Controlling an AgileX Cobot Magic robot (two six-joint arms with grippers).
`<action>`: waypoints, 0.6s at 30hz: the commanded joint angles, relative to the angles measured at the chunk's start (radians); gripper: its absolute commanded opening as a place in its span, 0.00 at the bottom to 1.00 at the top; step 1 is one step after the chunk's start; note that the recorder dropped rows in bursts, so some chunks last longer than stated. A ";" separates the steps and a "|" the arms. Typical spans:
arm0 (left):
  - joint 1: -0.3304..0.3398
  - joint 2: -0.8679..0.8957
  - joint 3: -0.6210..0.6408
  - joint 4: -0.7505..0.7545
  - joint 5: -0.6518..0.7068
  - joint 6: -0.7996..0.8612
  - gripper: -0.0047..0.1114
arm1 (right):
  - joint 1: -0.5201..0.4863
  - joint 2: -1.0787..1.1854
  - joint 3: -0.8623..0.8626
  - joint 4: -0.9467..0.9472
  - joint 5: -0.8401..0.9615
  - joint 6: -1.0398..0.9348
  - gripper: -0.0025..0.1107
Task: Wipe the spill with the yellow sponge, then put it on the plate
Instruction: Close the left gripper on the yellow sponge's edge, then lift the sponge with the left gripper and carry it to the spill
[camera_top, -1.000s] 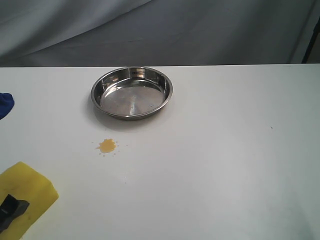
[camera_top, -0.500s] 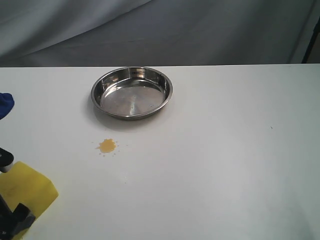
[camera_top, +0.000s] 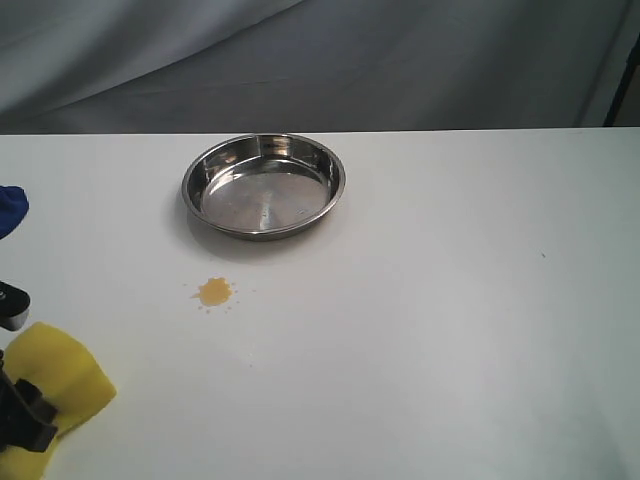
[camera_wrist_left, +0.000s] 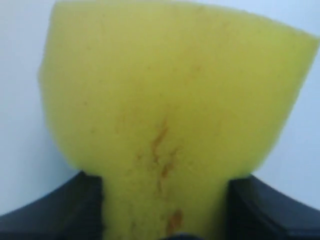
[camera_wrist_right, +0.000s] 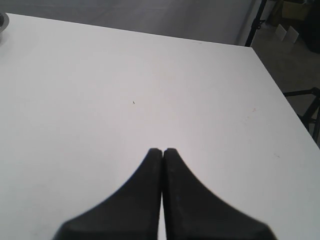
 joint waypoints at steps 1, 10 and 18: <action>-0.003 0.002 -0.096 -0.012 0.126 0.001 0.04 | -0.003 0.003 0.004 0.005 -0.008 0.001 0.02; -0.003 0.002 -0.221 -0.009 0.246 0.007 0.04 | -0.003 0.003 0.004 0.005 -0.008 0.001 0.02; -0.003 0.002 -0.221 0.080 0.425 0.010 0.04 | -0.003 0.003 0.004 0.005 -0.008 0.001 0.02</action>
